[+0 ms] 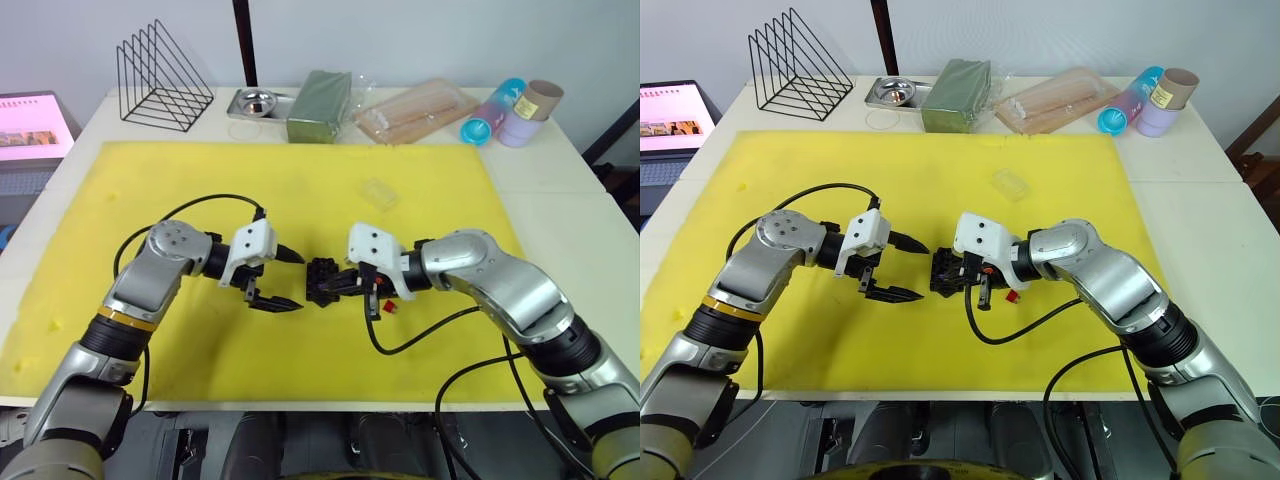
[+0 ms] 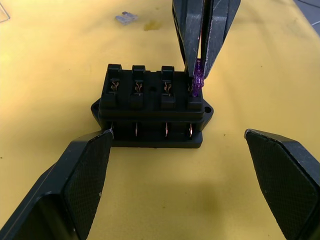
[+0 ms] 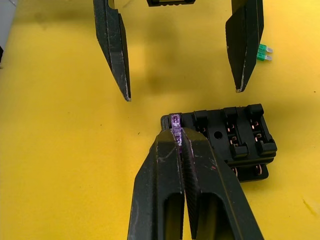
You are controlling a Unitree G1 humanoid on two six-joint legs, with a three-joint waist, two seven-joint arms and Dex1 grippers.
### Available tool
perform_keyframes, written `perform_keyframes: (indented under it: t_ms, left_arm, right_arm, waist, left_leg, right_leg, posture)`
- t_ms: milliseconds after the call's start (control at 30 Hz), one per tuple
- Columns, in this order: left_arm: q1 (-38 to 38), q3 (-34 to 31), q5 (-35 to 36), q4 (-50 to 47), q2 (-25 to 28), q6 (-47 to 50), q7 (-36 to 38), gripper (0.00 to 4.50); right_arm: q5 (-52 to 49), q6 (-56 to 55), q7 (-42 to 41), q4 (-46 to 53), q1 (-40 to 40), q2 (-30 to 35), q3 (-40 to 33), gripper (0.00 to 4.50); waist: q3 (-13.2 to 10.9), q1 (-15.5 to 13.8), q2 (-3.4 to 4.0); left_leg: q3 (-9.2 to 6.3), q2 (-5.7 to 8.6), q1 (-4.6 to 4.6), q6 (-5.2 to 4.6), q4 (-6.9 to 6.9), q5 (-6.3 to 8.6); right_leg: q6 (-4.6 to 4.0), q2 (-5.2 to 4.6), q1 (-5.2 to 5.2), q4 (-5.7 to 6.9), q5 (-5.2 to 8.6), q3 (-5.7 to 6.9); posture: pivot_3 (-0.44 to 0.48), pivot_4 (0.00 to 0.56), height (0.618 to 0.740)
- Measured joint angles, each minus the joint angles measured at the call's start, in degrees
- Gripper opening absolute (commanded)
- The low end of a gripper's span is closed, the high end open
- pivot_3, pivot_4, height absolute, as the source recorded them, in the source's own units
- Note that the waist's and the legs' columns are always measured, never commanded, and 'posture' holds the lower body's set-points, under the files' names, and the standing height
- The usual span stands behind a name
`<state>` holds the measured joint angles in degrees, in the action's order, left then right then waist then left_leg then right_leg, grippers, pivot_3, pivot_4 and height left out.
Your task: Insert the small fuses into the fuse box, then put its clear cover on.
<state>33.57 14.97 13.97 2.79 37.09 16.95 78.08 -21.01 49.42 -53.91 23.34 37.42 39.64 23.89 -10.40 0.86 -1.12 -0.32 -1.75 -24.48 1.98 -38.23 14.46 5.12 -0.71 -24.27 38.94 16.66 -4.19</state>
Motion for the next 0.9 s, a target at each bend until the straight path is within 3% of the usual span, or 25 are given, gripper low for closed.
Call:
perform_keyframes:
  t_ms: [833, 900]
  left_arm:
    - [-0.03, 0.00, -0.86, 0.67, -1.04, -0.42, -0.90, 4.46]
    - [-0.04, 0.00, -0.86, 0.67, -1.04, -0.42, -0.92, 4.50]
  right_arm:
    - [7.15, -5.30, -2.01, -1.47, 0.21, -0.26, 3.20, 0.00]
    - [6.88, -4.66, -2.24, -1.48, 0.22, -0.31, 2.72, 0.52]
  waist:
    - [0.03, 0.04, -0.01]
    - [0.03, -0.01, -0.01]
  left_leg:
    - [0.00, 0.00, 0.12, 0.01, -0.03, -0.01]
    - [0.00, 0.00, 0.12, 0.01, -0.04, -0.01]
  right_leg:
    - [0.00, 0.02, 0.07, 0.12, 0.00, -0.01]
    - [0.00, 0.02, 0.07, 0.12, 0.00, -0.01]
  posture:
    - [0.000, 0.150, 0.740]
    - [0.000, 0.150, 0.740]
